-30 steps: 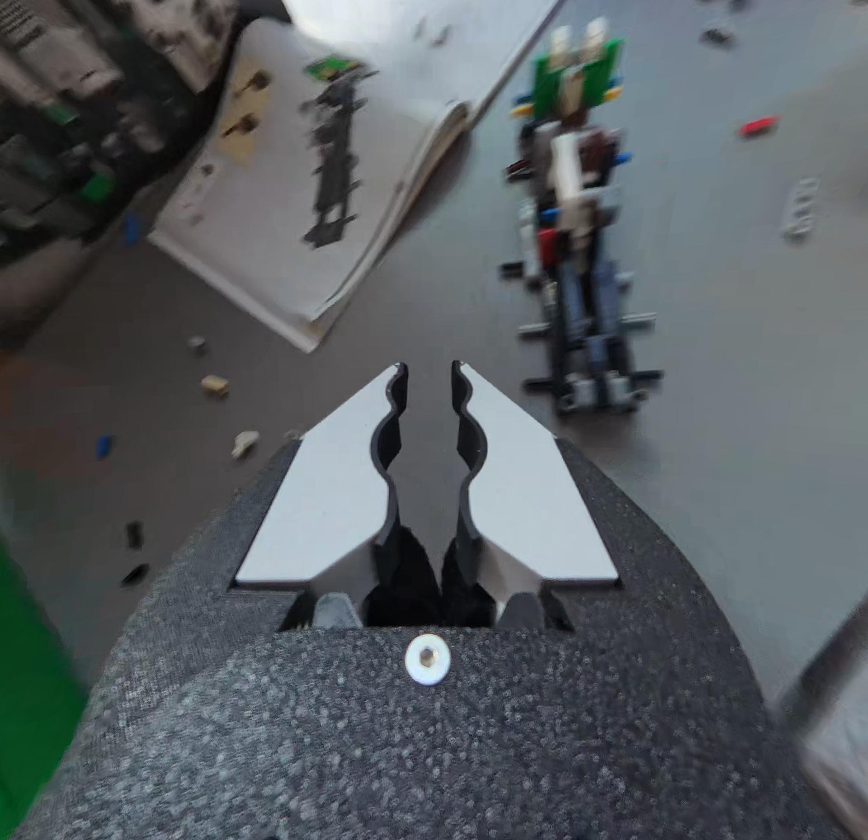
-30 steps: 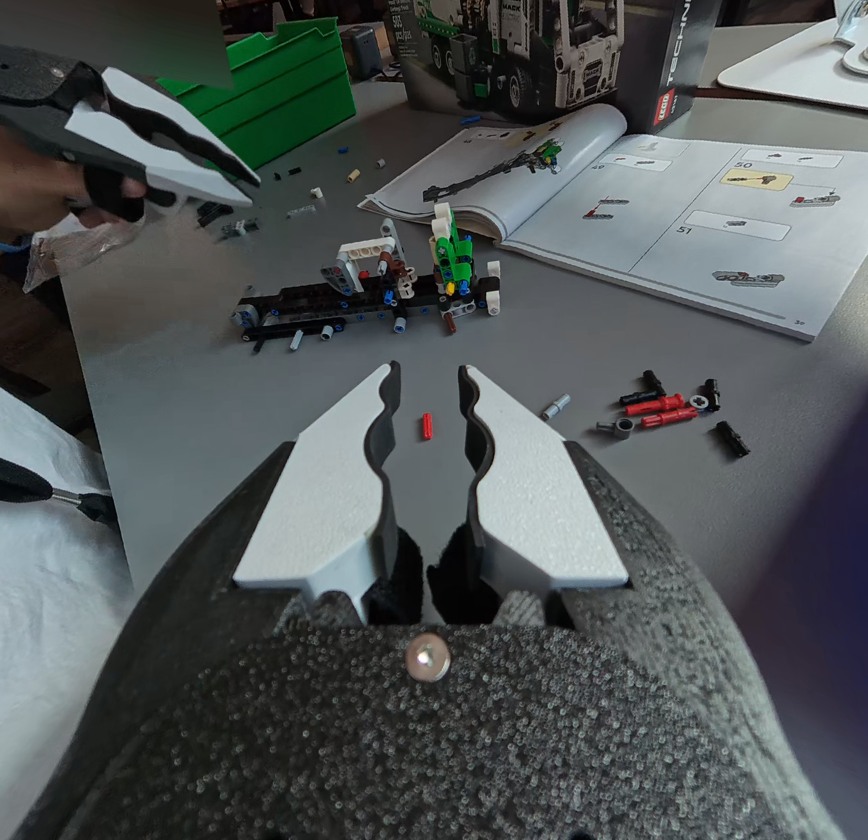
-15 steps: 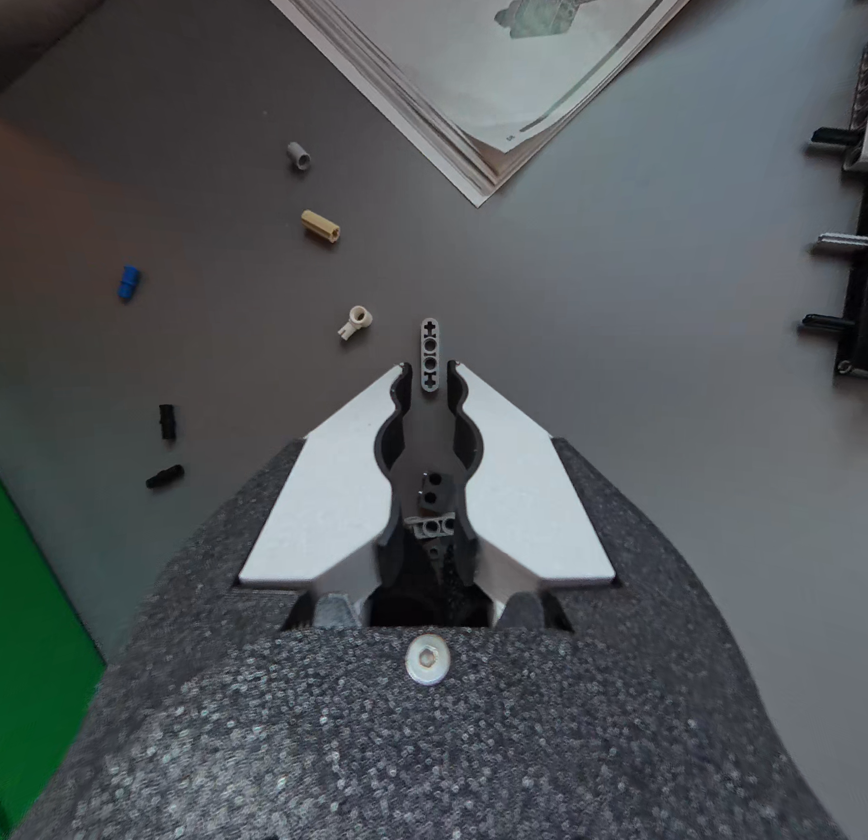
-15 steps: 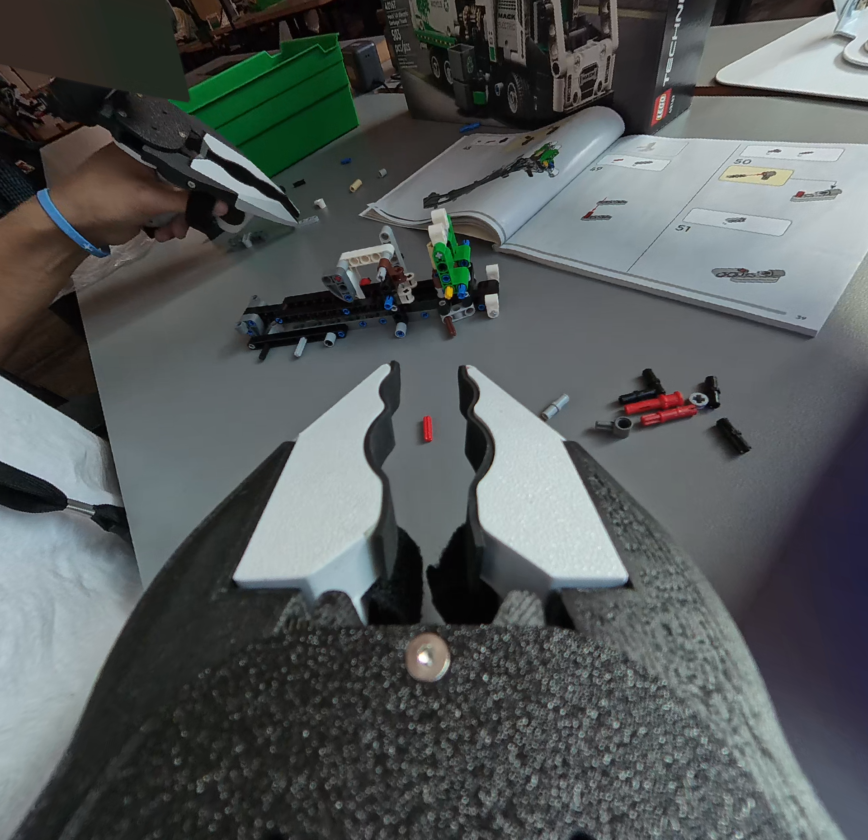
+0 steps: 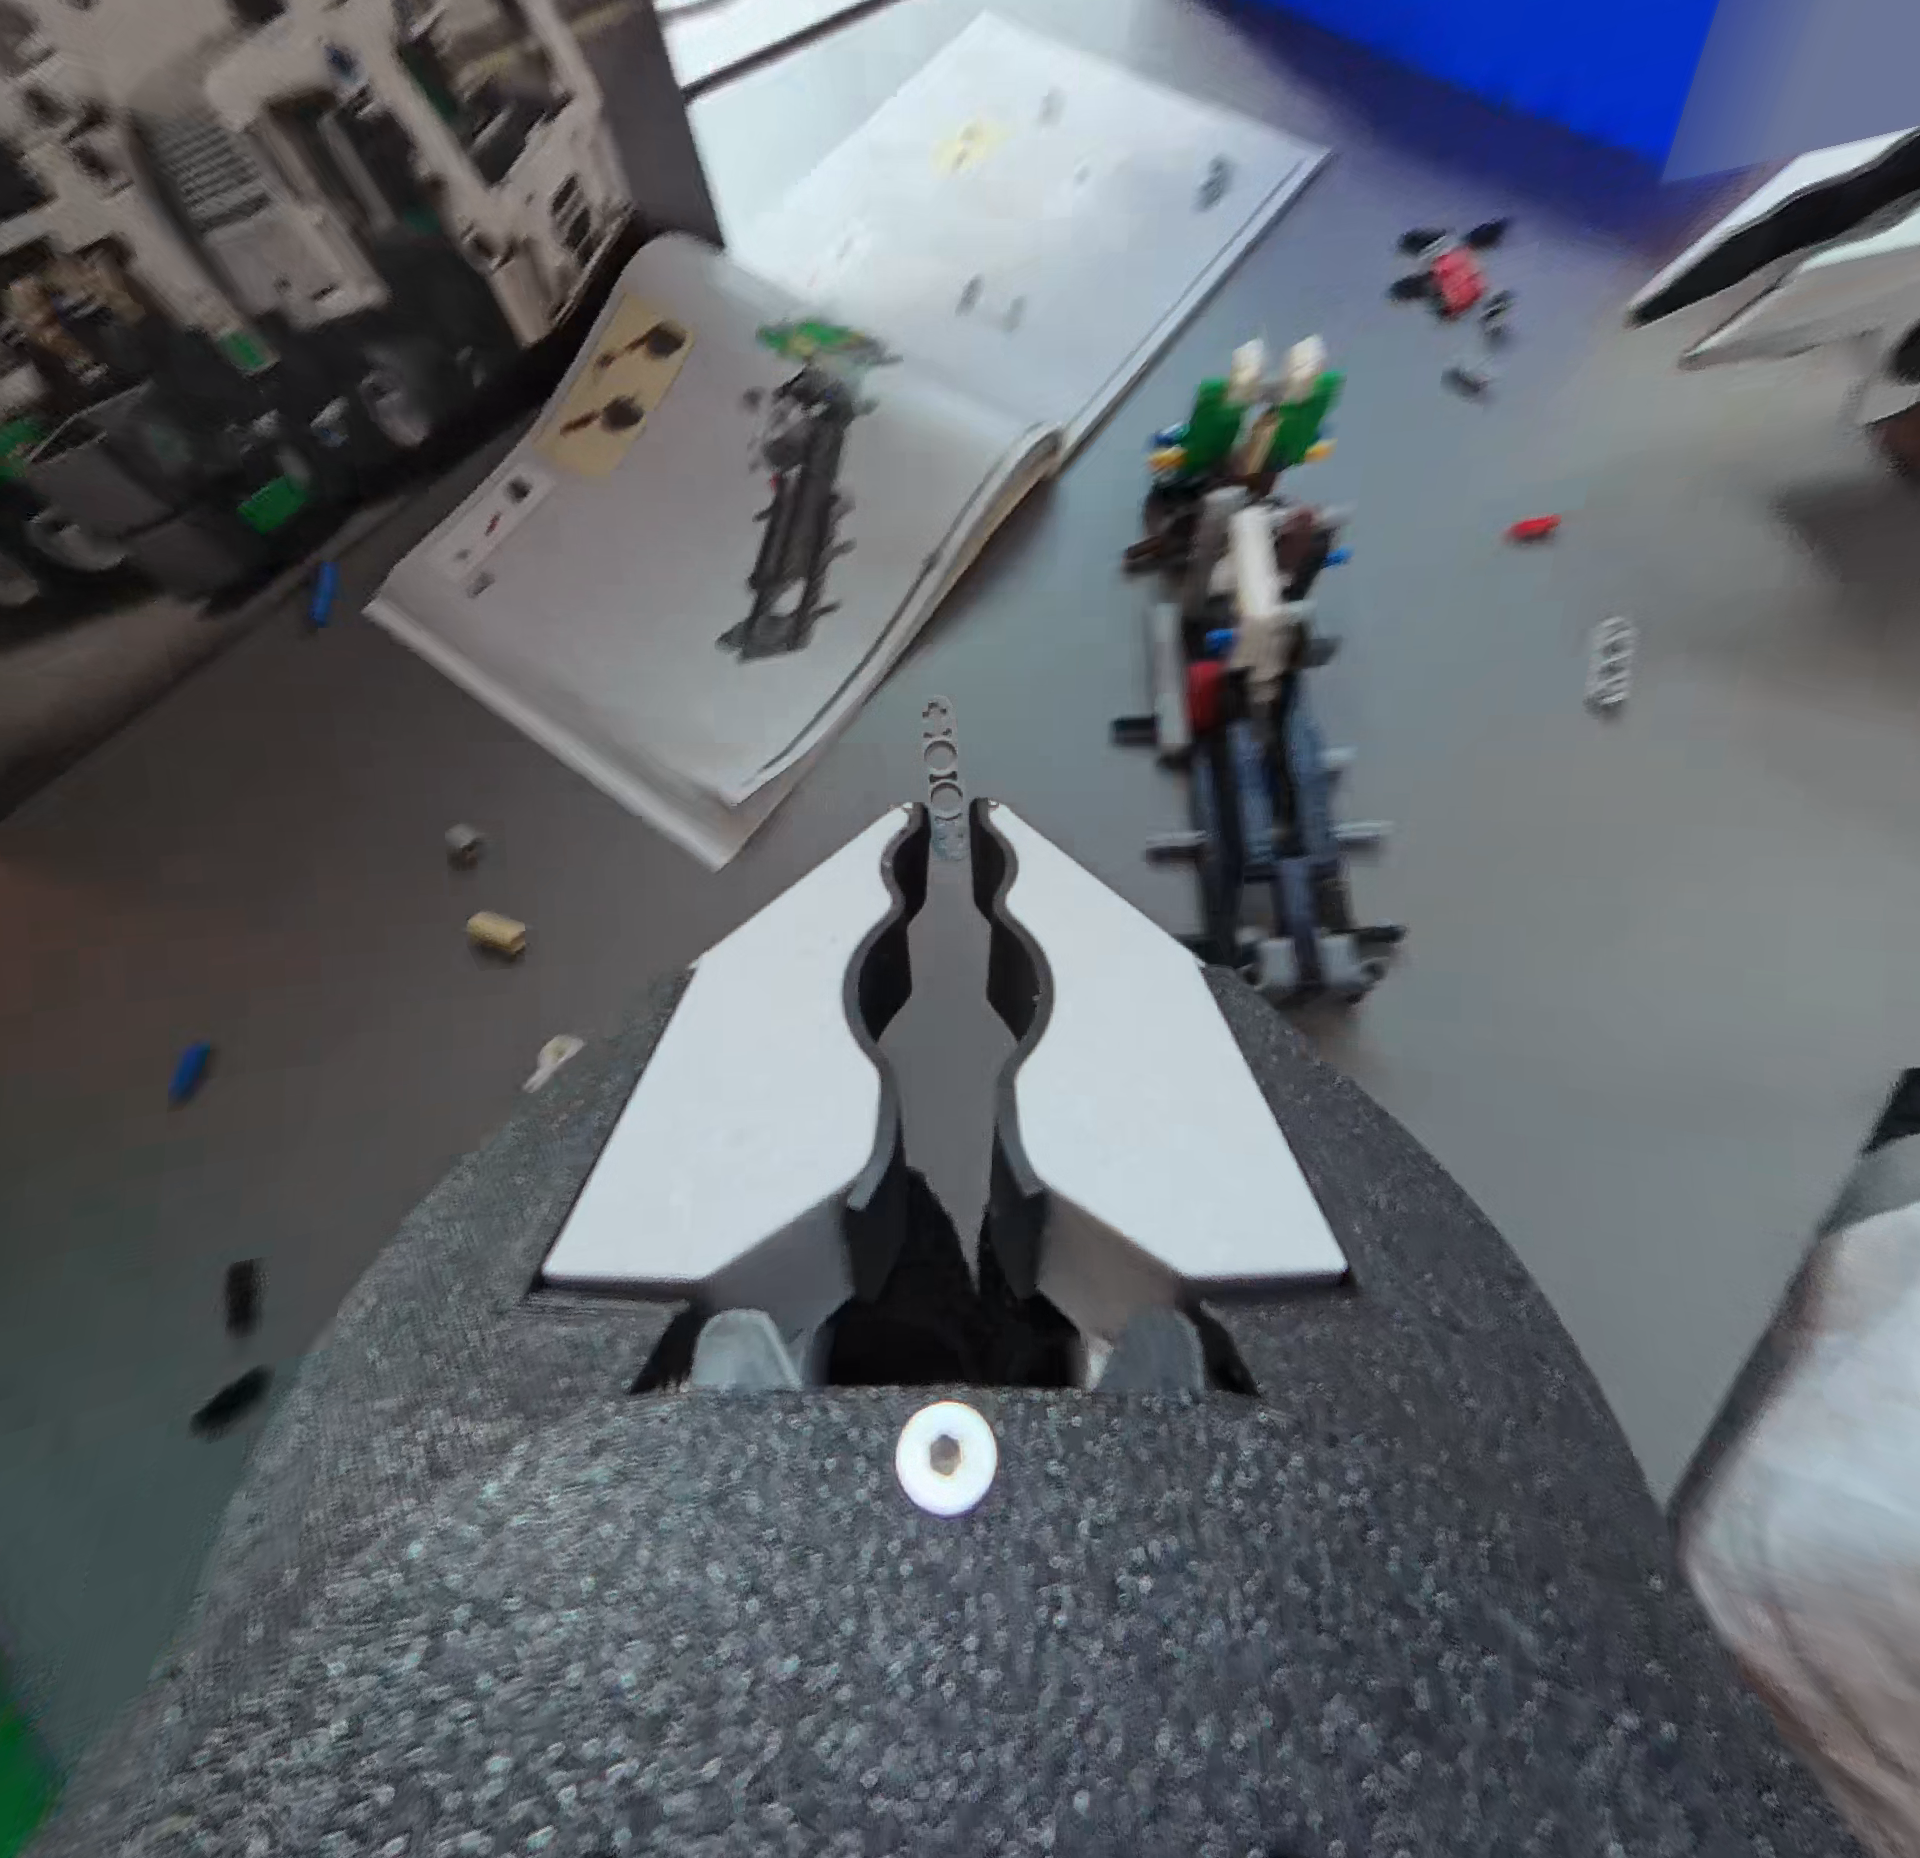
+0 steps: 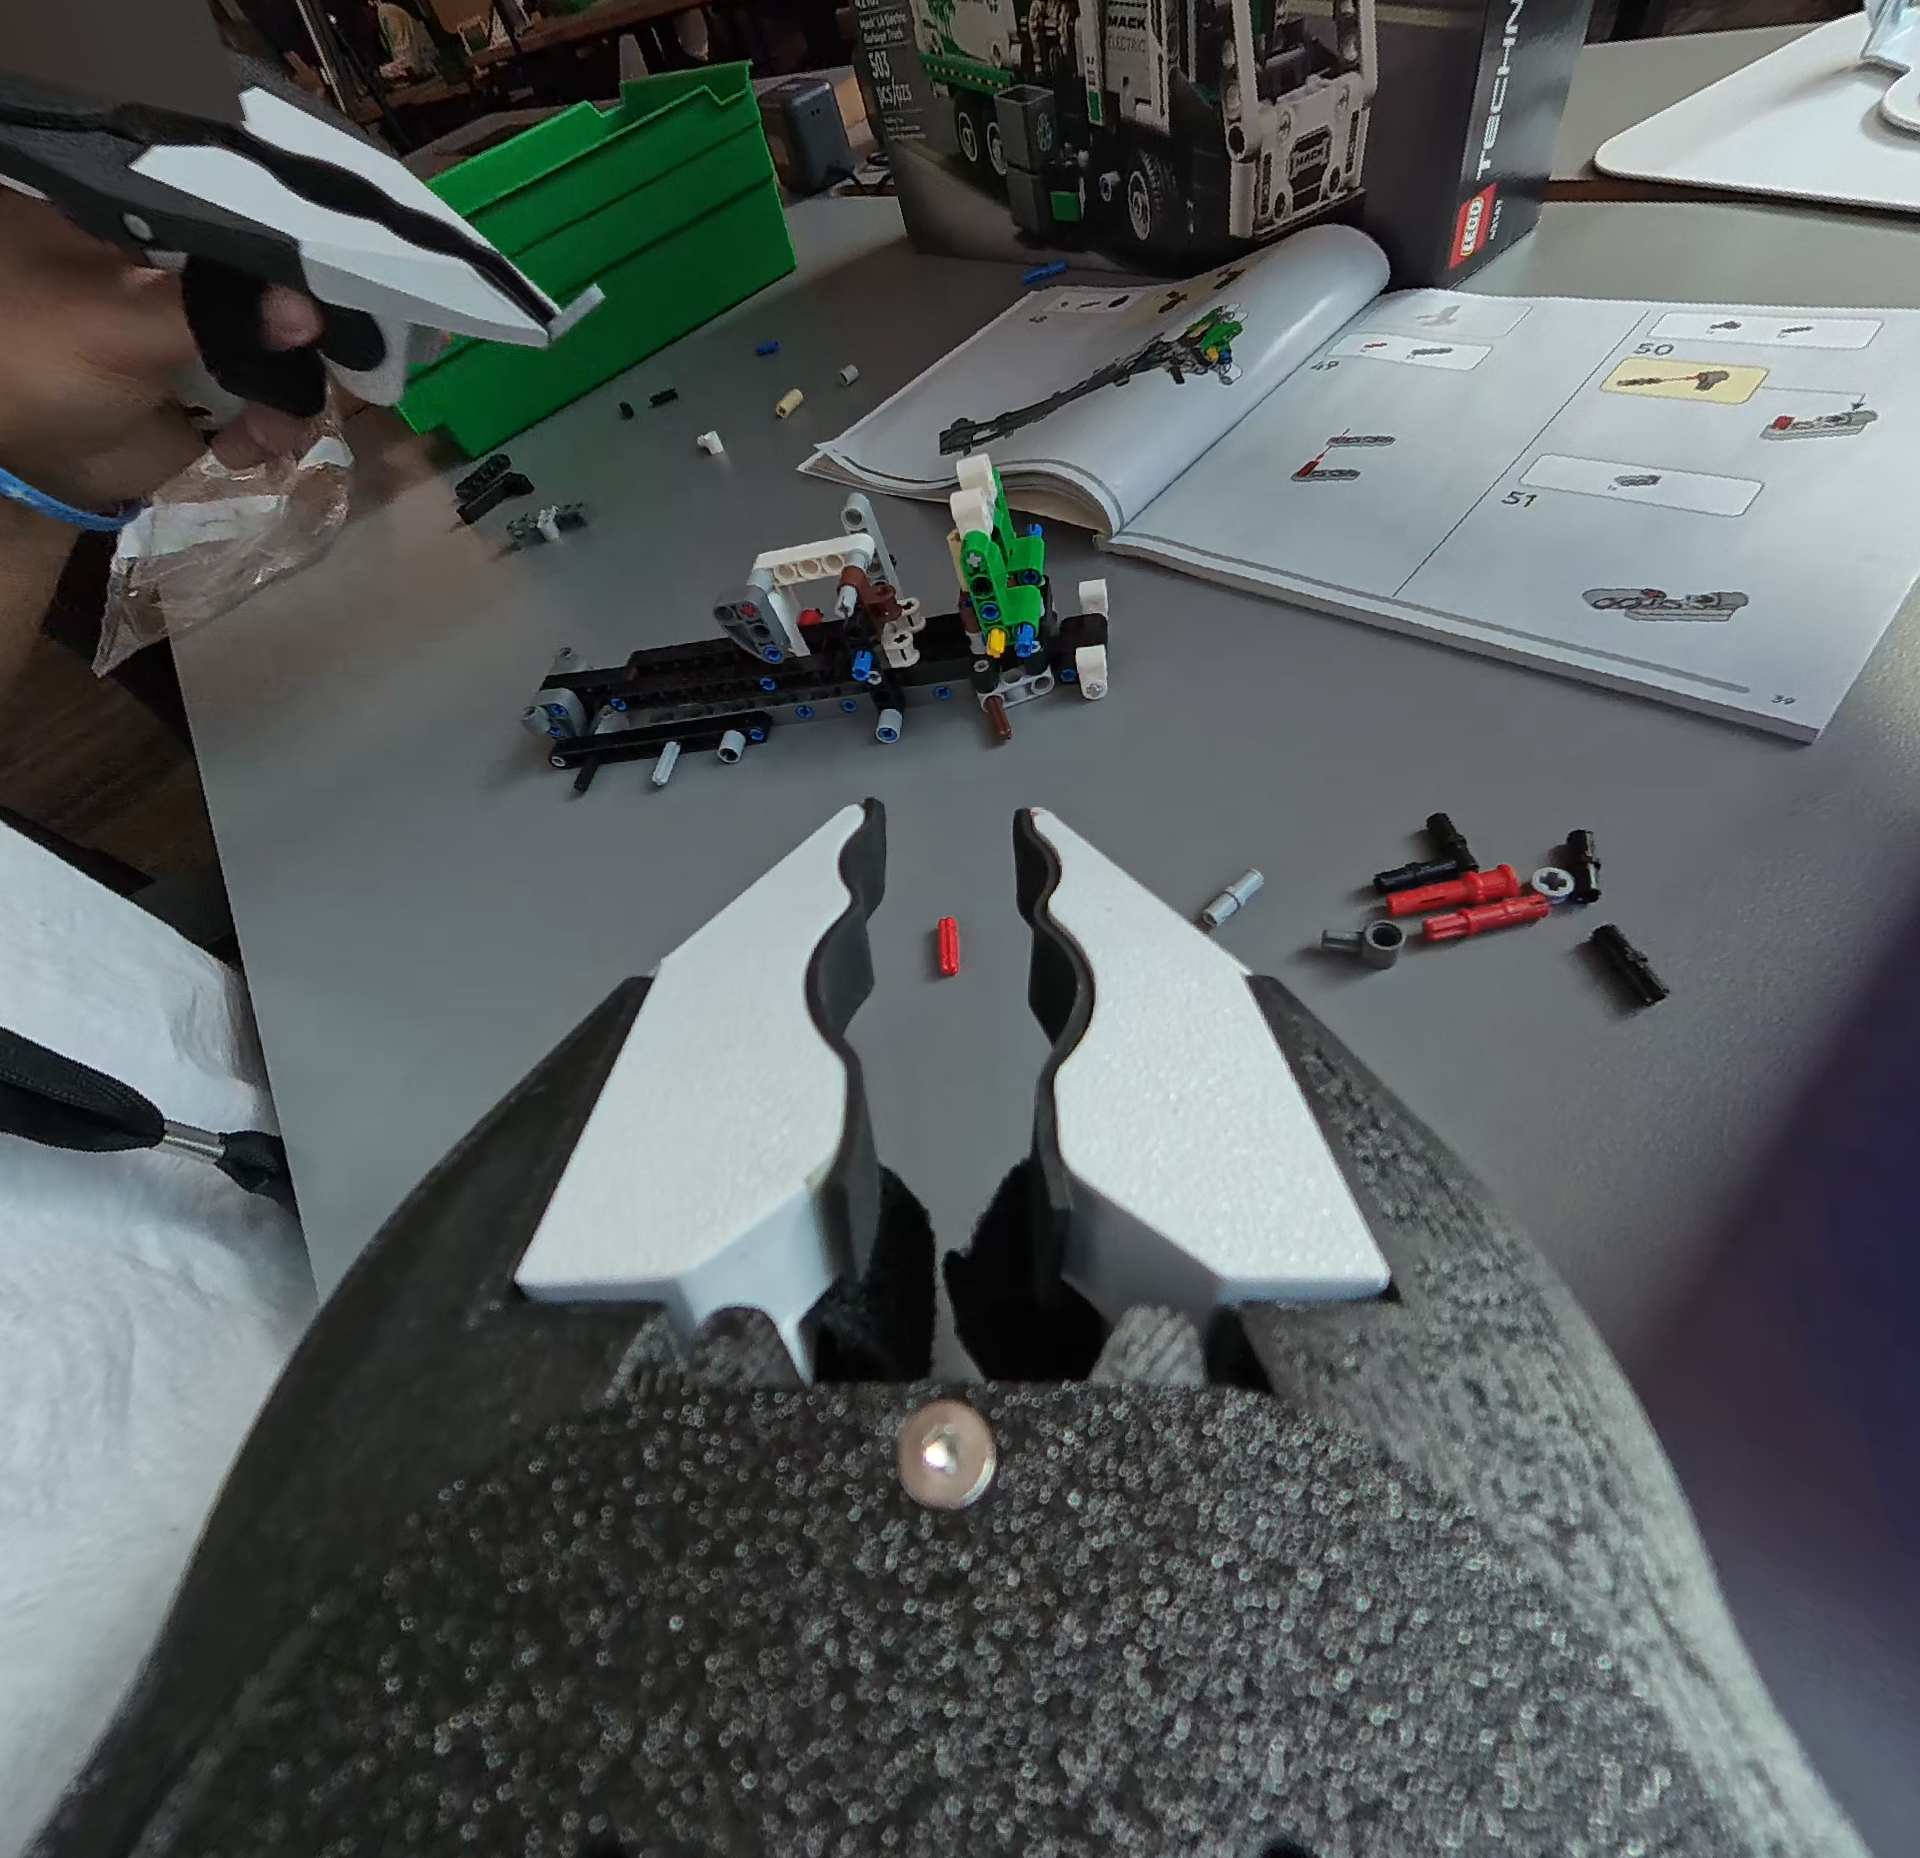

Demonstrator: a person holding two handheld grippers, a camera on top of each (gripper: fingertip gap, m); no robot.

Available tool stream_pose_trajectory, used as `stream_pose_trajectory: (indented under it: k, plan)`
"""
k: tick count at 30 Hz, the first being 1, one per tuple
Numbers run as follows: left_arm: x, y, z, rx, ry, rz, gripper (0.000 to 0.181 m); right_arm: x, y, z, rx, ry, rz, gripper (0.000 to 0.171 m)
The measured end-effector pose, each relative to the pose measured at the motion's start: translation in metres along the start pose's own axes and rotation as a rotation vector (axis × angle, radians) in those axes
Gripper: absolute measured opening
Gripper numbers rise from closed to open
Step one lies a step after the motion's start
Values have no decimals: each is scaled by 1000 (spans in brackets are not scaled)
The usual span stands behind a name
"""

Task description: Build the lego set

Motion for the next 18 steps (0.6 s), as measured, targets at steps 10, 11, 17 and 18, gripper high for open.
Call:
stream_pose_trajectory:
  k: [10,11,17,18]
  plan:
    - [-21,-164,70,416,63,-28,6,-2,0,-2,-5,-15,3,24]
    - [-16,-168,79,400,95,-13,6,-2,0,-2,-5,-16,2,24]
    - [-5,-186,98,400,169,83,7,-3,0,-3,-9,-24,6,24]
    - [-4,-189,98,407,178,92,6,-3,0,-3,-10,-27,8,24]
Point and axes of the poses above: each gripper's, where its closed fingertips meet, z out along the fingers, x out of its underside, y = z × x across the jaws, the point moved 1 cm from there along -z, back along the fingers, and after that the axes turned 1 degree about -x, right-handed, at the moved point
